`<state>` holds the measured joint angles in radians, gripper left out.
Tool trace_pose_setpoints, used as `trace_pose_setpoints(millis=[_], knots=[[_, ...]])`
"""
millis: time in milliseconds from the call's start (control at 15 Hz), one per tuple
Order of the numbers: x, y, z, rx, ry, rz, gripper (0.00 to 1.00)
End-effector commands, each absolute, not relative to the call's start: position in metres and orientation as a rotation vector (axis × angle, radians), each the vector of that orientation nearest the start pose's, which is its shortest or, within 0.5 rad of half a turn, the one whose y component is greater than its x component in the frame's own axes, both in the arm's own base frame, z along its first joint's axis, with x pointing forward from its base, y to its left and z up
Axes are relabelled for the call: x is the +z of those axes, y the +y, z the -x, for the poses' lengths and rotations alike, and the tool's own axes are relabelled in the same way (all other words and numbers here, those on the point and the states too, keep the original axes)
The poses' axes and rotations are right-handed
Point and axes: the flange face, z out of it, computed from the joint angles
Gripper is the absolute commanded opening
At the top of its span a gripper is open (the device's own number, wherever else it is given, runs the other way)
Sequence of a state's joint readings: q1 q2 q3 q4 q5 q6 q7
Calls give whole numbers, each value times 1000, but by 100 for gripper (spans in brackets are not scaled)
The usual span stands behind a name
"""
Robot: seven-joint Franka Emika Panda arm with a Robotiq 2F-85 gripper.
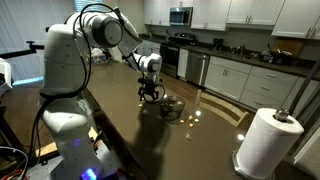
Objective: Get a sweet from the table and put it in the black basket
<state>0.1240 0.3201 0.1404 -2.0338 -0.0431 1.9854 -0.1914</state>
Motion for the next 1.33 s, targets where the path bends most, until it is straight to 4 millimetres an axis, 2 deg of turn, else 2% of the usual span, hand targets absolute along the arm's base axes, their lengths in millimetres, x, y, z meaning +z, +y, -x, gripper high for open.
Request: trace_pose_setpoints(millis=[0,733,1267], knots=[[255,143,-530,603,-734,2990,100],[216,141,-510,714,-718,2945,100],[200,146,-506,601,-784,2993,100]])
